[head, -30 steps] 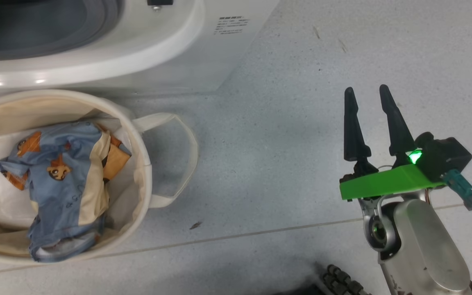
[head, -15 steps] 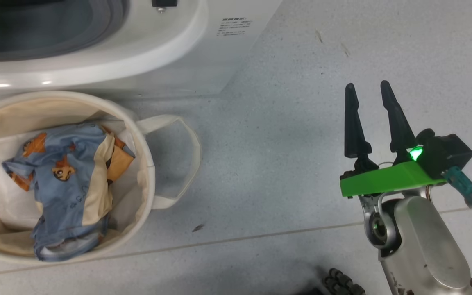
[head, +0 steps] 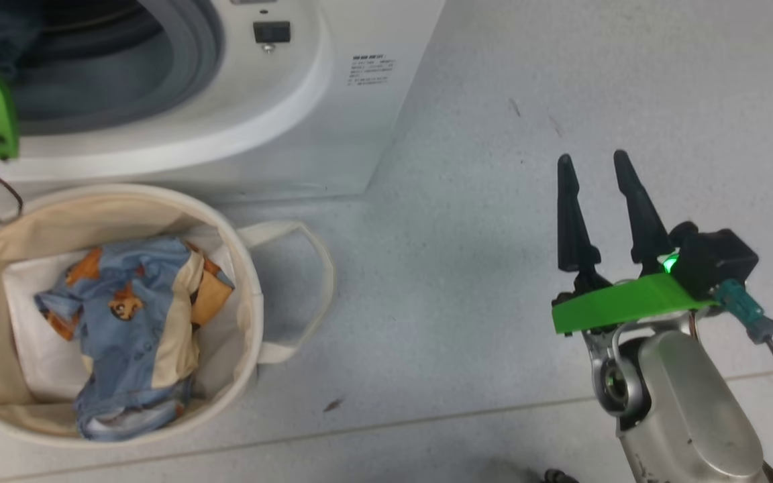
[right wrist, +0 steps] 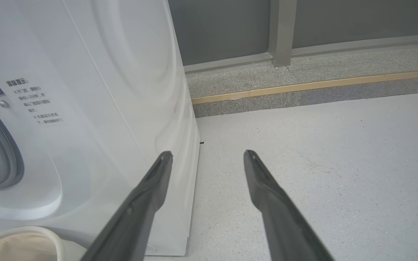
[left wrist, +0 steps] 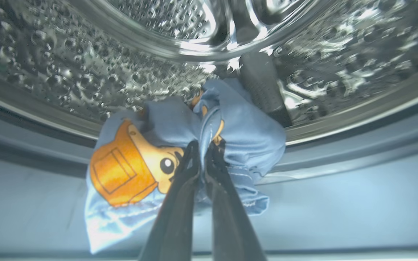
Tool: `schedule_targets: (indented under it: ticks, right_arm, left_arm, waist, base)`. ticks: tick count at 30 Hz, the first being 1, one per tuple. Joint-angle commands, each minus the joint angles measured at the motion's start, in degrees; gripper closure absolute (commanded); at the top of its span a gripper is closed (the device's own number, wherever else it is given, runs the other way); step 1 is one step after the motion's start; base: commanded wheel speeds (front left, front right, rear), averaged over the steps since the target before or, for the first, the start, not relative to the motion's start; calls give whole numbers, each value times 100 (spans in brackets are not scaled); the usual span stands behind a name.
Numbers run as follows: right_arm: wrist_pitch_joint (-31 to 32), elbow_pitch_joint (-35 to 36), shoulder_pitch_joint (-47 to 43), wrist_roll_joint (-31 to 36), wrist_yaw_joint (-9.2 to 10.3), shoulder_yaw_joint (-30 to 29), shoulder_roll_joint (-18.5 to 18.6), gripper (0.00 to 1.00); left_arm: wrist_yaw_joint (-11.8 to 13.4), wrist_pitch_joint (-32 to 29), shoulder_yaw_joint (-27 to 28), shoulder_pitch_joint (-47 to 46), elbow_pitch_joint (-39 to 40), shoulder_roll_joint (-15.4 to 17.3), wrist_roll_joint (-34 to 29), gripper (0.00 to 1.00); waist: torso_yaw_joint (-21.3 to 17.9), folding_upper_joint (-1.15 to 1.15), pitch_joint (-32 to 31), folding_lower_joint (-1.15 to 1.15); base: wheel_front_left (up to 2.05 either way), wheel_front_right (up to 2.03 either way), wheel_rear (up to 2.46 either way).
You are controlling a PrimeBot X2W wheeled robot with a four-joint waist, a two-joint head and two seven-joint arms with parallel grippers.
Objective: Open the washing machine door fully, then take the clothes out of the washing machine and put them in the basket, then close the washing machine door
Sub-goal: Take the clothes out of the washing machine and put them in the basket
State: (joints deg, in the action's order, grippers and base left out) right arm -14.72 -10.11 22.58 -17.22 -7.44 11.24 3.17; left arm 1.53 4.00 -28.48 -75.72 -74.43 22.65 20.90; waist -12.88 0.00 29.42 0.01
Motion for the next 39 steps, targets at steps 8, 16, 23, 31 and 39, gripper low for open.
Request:
schedule_targets:
  ticks: [8, 16, 23, 31, 39]
  right_arm:
    - [-28, -21, -369, 41, -5, 95, -29, 0]
    - [-28, -175, -688, 79, -5, 23, -29, 0]
    - [-28, -290, -915, 95, -5, 49, -29, 0]
    - [-28, -372, -1037, 55, -5, 148, -29, 0]
    - [-28, -476, -1148, 69, -5, 210, -29, 0]
  left_arm:
    - [-415, 1058, 529, 667, 374, 183, 504, 100]
    - [-477, 1097, 1461, 2470, 2676, 324, 667, 100]
    - [-471, 1098, 2480, 4141, 4780, 89, 549, 100]
    - [-522, 1099, 3029, 5745, 6515, -268, 327, 100]
    - [-525, 1097, 3163, 6816, 7585, -488, 320, 100]
  waist:
    - [148, 0, -758, 0]
    - [310, 0, -1417, -1]
    - [535, 0, -1811, -1]
    - [689, 0, -2184, -1]
    - [846, 0, -2434, -1]
  base:
    - [0, 0, 0]
    - [0, 0, 0]
    - [0, 0, 0]
    - [0, 0, 0]
    - [0, 0, 0]
